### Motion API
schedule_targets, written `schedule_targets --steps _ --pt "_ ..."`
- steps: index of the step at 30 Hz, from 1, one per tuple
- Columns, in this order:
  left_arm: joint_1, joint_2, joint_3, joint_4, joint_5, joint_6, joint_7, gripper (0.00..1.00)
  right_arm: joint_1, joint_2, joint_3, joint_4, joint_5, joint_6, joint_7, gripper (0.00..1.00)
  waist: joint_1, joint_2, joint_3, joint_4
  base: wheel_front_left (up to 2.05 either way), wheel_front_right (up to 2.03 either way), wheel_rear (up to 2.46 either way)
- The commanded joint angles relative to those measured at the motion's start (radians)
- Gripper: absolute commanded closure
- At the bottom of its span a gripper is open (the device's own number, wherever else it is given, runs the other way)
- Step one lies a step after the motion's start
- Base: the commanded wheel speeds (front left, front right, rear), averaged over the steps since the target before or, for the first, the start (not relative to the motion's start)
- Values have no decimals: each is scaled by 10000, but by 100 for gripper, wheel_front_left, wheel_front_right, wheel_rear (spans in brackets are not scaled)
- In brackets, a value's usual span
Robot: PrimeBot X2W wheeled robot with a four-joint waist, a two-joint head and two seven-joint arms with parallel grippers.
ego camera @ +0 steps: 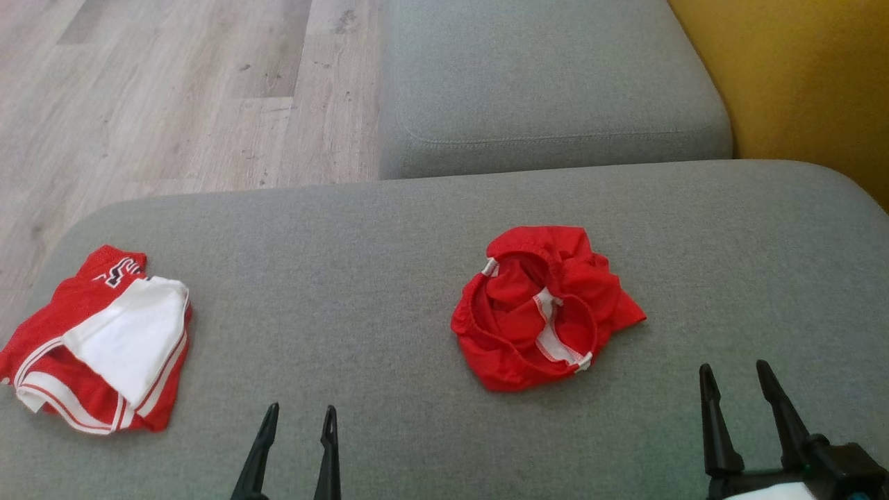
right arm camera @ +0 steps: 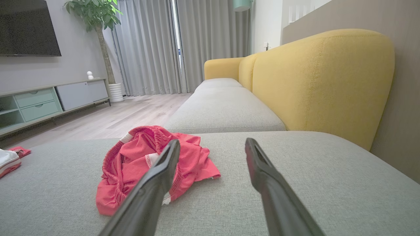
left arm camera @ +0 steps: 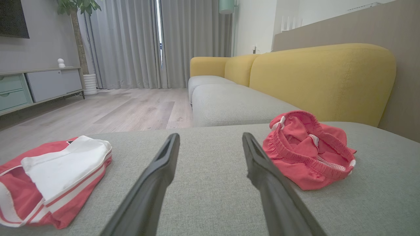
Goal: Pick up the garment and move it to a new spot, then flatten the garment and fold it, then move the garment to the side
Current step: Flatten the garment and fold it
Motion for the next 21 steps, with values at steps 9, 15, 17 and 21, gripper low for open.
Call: schedule_targets --steps 9,15,17,21 --pt "-449 -102 201 -176 -85 65 -53 0 -364 -85 215 -230 109 -7 -24 0 0 -1 -16 -14 0 0 0" --pt "-488 -102 208 -51 29 75 -53 0 -384 -85 294 -250 116 -7 -24 0 0 -1 63 -84 0 0 0" --pt "-583 -102 217 190 144 -8 -53 0 -394 -85 334 -275 130 -7 -24 0 0 -1 146 -135 0 0 0" --pt "-982 -101 260 709 161 -371 -53 0 -439 -85 447 -297 159 -7 -24 0 0 -1 360 -303 0 0 0"
